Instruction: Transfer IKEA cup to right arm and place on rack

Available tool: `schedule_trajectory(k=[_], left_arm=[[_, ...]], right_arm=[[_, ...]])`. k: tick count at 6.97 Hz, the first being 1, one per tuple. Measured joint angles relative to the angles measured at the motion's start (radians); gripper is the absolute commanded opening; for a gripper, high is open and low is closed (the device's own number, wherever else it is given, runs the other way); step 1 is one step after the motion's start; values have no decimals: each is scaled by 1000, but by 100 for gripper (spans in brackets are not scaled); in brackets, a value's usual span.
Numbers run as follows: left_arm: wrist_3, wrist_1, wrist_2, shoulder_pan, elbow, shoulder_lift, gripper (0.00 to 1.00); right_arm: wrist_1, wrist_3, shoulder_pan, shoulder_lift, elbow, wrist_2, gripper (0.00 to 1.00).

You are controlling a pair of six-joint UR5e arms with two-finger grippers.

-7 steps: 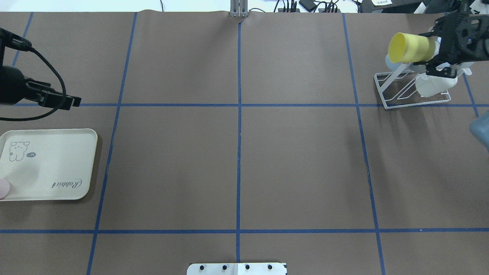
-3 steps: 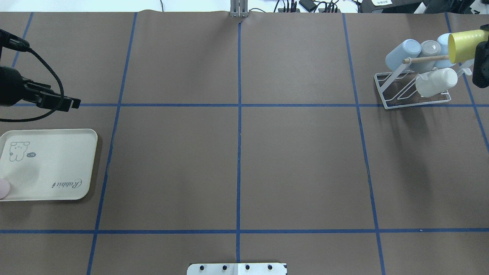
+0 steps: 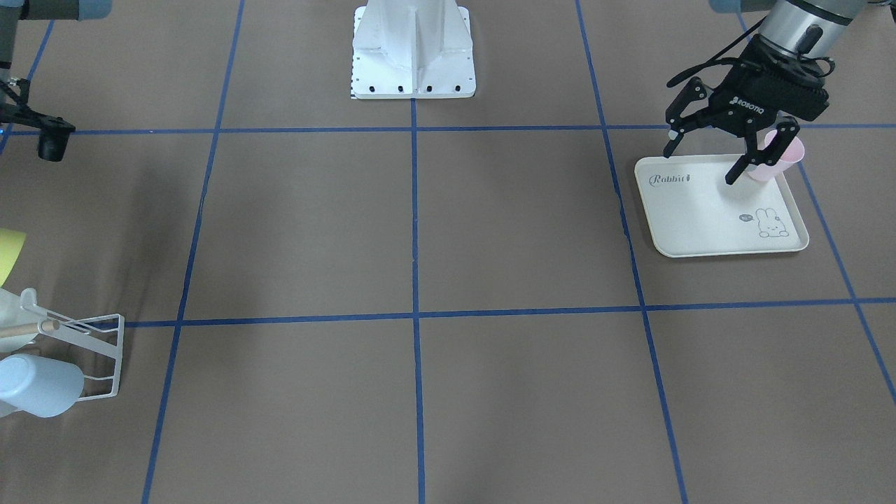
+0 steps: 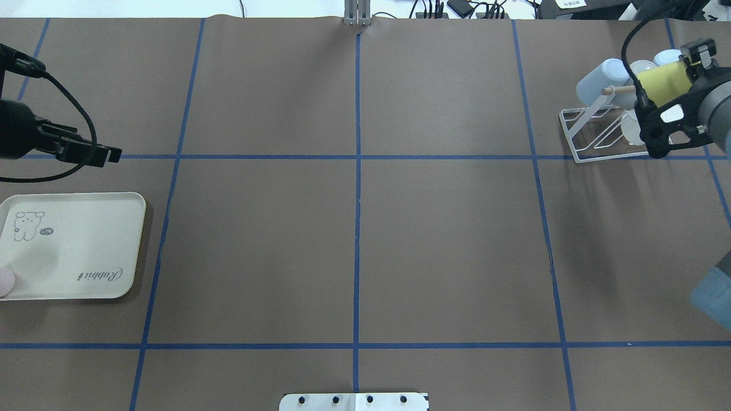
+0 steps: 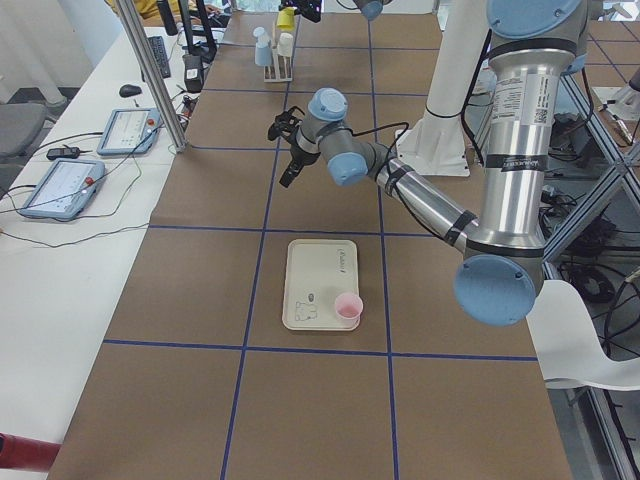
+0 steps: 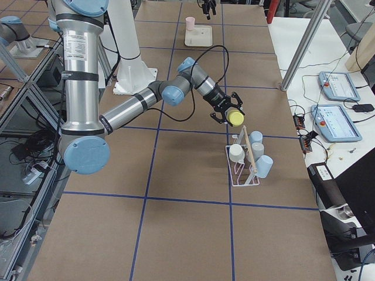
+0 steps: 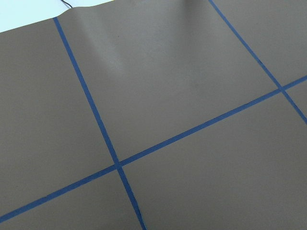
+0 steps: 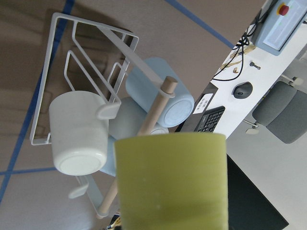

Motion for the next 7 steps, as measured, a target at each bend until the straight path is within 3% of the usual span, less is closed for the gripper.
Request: schedule_trajectory(k=[3,7], left_arm=[[-23,-2,-6,2,0,-1,100],[-26,-2,-12,3,3,-2,100]], right_arm=[[-56,-84,-88,10,-72,-192,0],[-53,-90,-108,56,-168,-258,10]])
